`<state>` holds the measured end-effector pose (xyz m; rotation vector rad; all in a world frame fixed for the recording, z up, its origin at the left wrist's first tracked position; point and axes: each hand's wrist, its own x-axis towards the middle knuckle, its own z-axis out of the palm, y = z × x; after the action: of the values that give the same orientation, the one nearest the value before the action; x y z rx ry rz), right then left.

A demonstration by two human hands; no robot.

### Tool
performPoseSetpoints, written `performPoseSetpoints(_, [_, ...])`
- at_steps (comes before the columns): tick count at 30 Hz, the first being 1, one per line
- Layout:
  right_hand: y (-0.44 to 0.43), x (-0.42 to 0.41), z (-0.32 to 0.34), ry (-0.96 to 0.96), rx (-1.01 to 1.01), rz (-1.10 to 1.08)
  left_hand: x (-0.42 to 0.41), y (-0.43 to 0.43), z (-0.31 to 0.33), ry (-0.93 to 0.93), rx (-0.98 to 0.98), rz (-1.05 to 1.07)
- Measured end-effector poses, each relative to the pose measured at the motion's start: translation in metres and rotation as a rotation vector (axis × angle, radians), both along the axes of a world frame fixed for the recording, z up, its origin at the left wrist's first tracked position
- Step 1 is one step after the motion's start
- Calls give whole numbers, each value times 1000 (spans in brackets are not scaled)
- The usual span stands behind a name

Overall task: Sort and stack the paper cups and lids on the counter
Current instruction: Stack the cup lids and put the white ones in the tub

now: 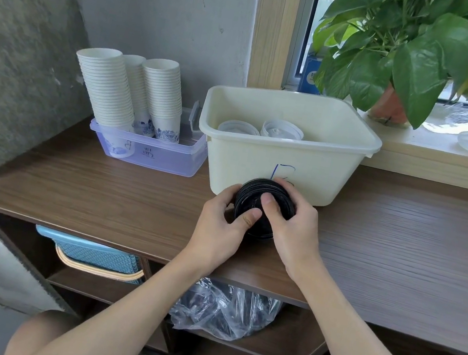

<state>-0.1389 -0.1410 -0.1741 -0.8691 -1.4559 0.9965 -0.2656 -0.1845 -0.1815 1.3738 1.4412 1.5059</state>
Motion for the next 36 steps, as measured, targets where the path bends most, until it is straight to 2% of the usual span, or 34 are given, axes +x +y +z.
performPoseSetpoints(10, [-2, -1, -1, -36, 37, -69, 3, 1, 3, 19, 13, -14])
performPoseSetpoints(14, [-3, -2, 0, 22, 16, -89, 4, 2, 3, 19, 5, -11])
performPoseSetpoints(19, [-1, 1, 0, -24, 10, -43, 0, 1, 2, 20, -21, 36])
performPoseSetpoints(24, [-1, -1, -1, -47, -18, 19, 3, 1, 2, 104, 29, 25])
performPoseSetpoints(29, [2, 4, -1, 40, -17, -79, 3, 2, 3, 160, -20, -27])
performPoseSetpoints(32, [3, 2, -3, 32, -26, -98, 2, 3, 1, 145, -10, -7])
performPoseSetpoints(36, [2, 0, -2, 31, -60, -20, 1, 3, -2, 66, 0, 82])
